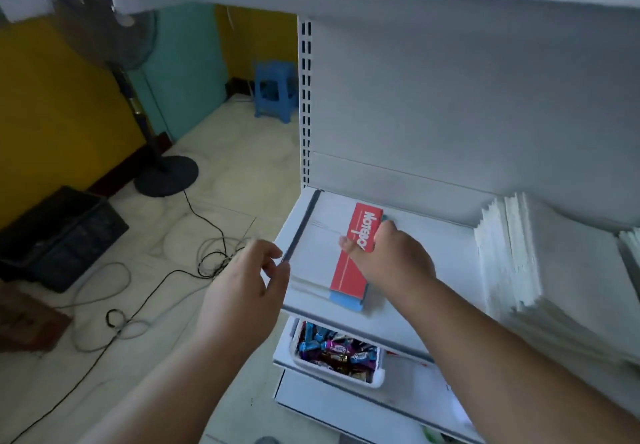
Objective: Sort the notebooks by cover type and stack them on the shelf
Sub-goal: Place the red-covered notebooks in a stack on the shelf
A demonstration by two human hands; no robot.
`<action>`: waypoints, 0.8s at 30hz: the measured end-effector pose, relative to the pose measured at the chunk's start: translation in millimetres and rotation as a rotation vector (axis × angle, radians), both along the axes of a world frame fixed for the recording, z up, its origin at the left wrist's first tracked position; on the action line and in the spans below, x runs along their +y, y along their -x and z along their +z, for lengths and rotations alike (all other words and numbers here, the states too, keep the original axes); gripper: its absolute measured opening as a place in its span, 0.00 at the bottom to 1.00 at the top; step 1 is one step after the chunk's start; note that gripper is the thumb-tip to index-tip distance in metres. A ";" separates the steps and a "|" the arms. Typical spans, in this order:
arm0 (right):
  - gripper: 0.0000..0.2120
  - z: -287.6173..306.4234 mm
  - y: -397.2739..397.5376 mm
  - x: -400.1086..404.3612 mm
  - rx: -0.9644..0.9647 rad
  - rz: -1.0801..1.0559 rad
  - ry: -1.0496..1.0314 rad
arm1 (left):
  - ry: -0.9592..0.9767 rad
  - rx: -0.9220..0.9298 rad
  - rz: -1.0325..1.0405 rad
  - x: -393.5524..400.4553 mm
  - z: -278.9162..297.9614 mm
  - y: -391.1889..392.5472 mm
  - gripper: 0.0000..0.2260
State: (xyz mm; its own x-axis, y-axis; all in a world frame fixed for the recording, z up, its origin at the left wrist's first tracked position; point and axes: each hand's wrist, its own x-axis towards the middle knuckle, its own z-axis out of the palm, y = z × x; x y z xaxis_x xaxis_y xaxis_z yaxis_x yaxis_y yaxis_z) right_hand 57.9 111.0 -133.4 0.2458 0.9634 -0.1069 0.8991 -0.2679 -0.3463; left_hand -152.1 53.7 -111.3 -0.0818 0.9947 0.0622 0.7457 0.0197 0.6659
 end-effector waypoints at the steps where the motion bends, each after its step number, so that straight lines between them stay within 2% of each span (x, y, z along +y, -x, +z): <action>1: 0.33 -7.3 5.3 1.4 -0.011 -0.052 0.051 | -0.006 -0.014 -0.035 8.3 1.2 6.3 0.04; 4: 0.31 -26.3 18.2 0.8 0.022 -0.164 0.136 | -0.016 -0.036 -0.150 29.9 6.0 26.2 0.02; 9: 0.21 -31.1 20.1 -0.7 0.103 -0.339 0.090 | -0.062 -0.080 -0.283 50.1 11.9 52.6 0.03; 11: 0.15 -23.0 19.9 -4.6 0.075 -0.395 0.025 | -0.065 -0.103 -0.315 52.1 13.7 59.9 0.04; 13: 0.10 -9.6 25.9 -10.7 0.142 -0.422 -0.143 | -0.076 -0.119 -0.345 51.8 18.8 64.1 0.03; 14: 0.08 -2.2 32.7 -13.6 0.270 -0.424 -0.242 | -0.073 -0.122 -0.352 53.9 20.1 64.8 0.02; 17: 0.03 14.0 64.7 -21.0 0.916 -0.364 -0.356 | 0.059 -0.086 -0.304 65.0 17.3 60.7 0.11; 18: 0.02 13.5 73.2 -23.9 1.052 -0.317 -0.350 | 0.151 -0.132 -0.263 69.4 14.3 58.4 0.11; 19: 0.06 11.4 78.0 -26.4 1.070 -0.275 -0.338 | 0.247 -0.258 -0.217 73.1 11.4 56.4 0.08; 20: 0.13 7.7 78.4 -27.4 1.012 -0.265 -0.331 | 0.316 -0.406 -0.173 73.1 10.6 54.9 0.06; 21: 0.21 3.5 74.4 -27.4 0.877 -0.293 -0.319 | 0.331 -0.505 -0.136 72.0 9.8 54.6 0.08; 22: 0.26 -3.2 65.7 -26.0 0.686 -0.348 -0.285 | 0.316 -0.545 -0.108 70.3 10.8 55.1 0.11; 24: 0.29 -17.6 47.7 -22.5 0.284 -0.400 -0.108 | 0.289 -0.577 -0.066 67.9 8.8 58.4 0.14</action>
State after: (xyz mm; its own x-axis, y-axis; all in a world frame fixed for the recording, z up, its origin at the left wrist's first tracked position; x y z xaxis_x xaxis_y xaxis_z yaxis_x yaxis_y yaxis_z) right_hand 10.1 88.6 -151.0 0.5739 0.8088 -0.1282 0.5992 -0.5215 -0.6075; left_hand -210.5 121.6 -102.5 0.0403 0.9687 -0.2448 0.2758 0.2247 0.9346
